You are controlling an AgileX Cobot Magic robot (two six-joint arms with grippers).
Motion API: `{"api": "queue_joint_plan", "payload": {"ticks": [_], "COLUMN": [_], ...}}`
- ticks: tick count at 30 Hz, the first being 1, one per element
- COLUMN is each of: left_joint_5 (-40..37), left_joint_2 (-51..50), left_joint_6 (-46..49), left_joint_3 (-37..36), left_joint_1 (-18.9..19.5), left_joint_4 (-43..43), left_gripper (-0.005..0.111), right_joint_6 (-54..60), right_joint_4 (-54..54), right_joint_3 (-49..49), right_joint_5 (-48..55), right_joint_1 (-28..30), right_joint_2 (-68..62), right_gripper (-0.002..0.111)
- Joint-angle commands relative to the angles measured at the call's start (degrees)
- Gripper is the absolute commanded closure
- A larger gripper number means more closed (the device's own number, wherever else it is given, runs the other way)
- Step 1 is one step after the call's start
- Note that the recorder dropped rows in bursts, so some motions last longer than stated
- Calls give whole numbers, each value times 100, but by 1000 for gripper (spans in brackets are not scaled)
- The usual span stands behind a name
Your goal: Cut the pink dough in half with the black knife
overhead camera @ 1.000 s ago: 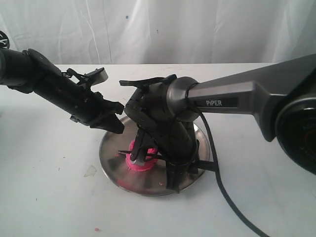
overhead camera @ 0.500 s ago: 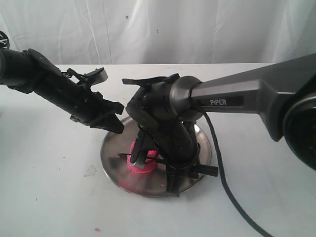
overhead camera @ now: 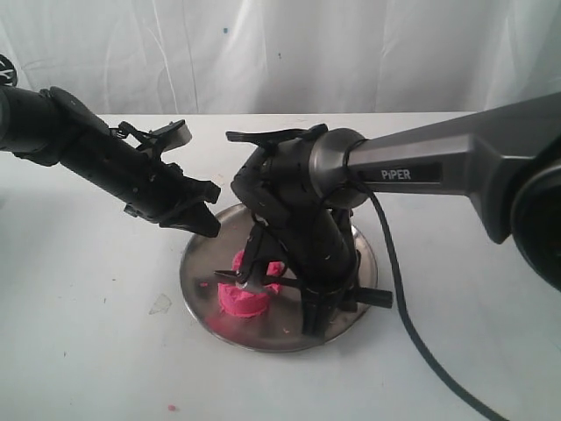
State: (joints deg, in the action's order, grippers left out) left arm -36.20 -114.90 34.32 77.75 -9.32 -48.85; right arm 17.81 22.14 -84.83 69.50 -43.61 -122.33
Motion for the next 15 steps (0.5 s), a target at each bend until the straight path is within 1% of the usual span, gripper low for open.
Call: {"api": "queue_joint_plan", "payload": {"ticks": [1,8,15], "left_joint_5": [-88,-51,-30], "left_joint_2": [31,31,51], "left_joint_6": [17,17,17], "left_joint_3": [25,25,25], "left_joint_1": [-7,-7,-7], "left_joint_4": [-34,-34,-34], "left_gripper": [107,107,107], "right_joint_6": [-166,-257,-257], "right_joint_4": [319,295,-229], "right_joint_3": [27,27,27], "right_joint_5": [47,47,47], "right_joint_1": [261,463,463], "right_joint_2": [72,72,72], "right_gripper": [108,108,108]}}
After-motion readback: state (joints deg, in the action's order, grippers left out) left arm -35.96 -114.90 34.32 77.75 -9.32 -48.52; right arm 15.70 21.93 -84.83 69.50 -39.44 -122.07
